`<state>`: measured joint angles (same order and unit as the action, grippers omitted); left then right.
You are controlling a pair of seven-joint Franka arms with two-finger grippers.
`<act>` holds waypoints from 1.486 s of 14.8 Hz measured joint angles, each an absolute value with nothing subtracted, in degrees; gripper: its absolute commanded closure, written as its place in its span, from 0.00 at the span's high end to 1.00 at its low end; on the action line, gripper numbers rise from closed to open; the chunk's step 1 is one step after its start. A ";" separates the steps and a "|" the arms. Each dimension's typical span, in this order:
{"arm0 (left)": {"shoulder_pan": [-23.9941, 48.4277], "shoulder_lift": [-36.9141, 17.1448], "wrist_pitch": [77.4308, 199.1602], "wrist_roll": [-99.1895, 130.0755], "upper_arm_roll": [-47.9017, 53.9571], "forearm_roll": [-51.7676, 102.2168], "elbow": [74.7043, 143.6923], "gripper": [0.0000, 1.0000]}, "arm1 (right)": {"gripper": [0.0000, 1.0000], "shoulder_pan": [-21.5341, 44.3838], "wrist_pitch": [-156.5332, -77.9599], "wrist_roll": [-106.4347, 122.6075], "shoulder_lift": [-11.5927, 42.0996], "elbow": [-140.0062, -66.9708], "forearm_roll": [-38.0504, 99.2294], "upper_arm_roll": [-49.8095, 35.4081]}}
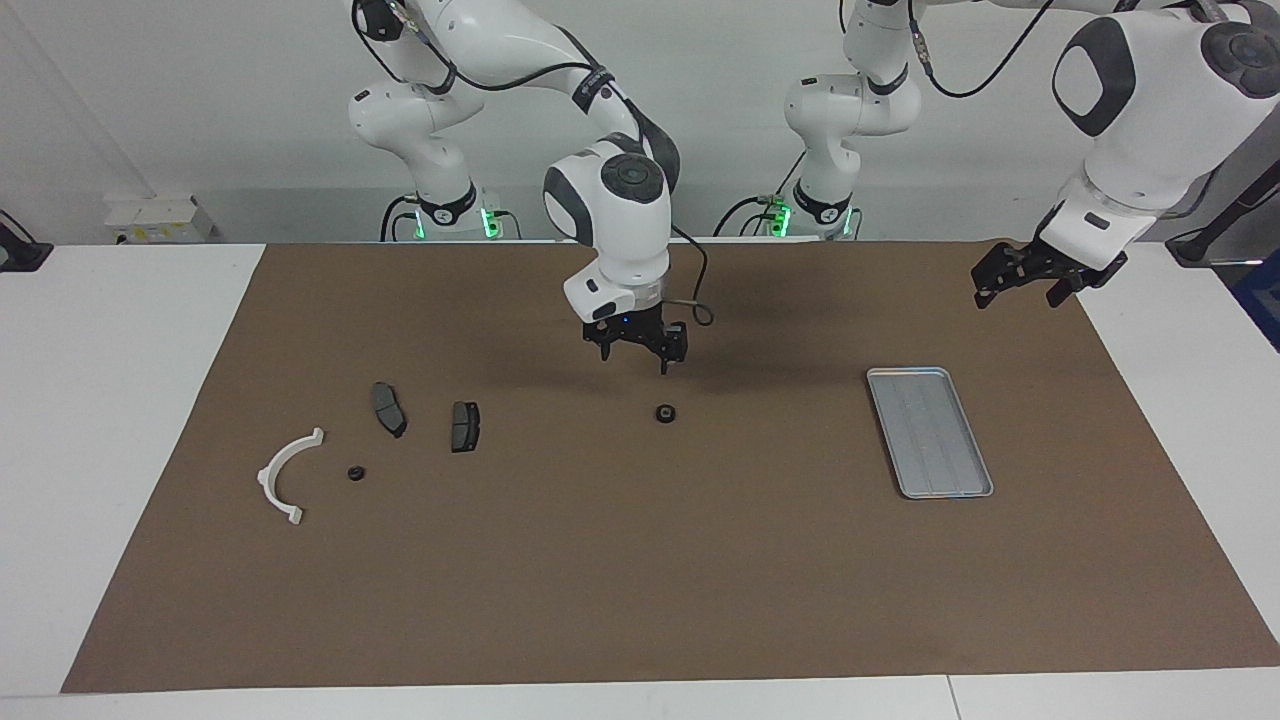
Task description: Place bearing gear from tray to pile
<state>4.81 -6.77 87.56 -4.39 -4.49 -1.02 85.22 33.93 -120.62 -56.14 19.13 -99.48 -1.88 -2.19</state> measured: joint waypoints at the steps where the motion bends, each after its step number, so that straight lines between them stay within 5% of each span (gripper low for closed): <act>1: 4.84 -6.76 89.13 -4.40 -4.45 -0.95 85.10 1.00 | 1.00 34.44 -120.62 -57.24 20.40 -98.57 -2.59 -2.20; 10: 4.95 -6.68 93.30 -4.48 -4.22 -0.85 85.23 1.00 | 1.00 37.19 -124.81 -63.12 33.46 -89.94 -5.81 -2.15; 22: 4.88 -6.29 93.31 -4.47 -4.56 1.50 85.31 1.00 | 0.99 36.22 -127.96 -63.58 35.26 -90.13 -5.95 -1.51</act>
<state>4.88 -6.29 93.31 -4.47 -4.56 1.50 85.31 36.22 -127.96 -63.58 35.26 -90.13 -5.95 -1.51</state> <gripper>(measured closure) 0.000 0.000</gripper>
